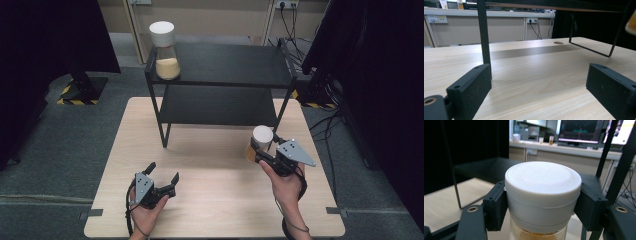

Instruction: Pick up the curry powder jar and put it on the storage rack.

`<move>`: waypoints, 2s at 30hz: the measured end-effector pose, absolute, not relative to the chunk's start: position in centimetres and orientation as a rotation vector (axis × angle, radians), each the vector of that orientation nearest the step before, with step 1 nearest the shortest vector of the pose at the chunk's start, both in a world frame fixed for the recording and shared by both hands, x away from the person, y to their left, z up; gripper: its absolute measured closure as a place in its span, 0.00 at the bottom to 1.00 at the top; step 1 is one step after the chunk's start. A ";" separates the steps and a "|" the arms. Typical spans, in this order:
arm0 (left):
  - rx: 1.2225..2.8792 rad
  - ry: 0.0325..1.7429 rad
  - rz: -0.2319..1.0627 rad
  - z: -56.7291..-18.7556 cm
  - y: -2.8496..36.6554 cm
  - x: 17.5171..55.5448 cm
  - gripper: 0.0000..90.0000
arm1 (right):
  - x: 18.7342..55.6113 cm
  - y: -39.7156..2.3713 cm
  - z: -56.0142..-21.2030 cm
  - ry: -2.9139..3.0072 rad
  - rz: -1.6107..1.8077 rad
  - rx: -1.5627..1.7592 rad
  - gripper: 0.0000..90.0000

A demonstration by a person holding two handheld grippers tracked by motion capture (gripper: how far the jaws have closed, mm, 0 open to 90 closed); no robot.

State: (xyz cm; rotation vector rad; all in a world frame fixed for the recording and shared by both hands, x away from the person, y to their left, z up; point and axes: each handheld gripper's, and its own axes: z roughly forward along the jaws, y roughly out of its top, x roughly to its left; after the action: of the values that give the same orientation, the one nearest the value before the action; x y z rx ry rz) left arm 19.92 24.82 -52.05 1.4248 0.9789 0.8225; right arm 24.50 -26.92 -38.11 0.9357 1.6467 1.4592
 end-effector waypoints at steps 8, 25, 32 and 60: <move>1.424 0.980 0.823 -52.1 24.8 19.9 0.06 | 24.2 -27.2 -35.8 1.546 1.499 0.912 0.38; 1.422 0.988 0.820 -52.0 24.8 20.0 0.06 | 24.4 -27.0 -31.9 1.464 1.517 0.867 0.38; 1.423 0.993 0.820 -51.9 24.7 20.0 0.06 | 24.4 -26.7 -30.9 1.443 1.521 0.856 0.38; 1.428 0.993 0.815 -51.9 24.8 20.0 0.06 | 25.5 -25.4 -26.8 1.380 1.523 0.832 0.38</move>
State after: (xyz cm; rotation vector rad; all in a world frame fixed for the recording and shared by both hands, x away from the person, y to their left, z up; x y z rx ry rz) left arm 20.03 24.79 -51.86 1.4276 0.9929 0.8151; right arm 25.49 -25.37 -26.78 0.8321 1.3795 1.5233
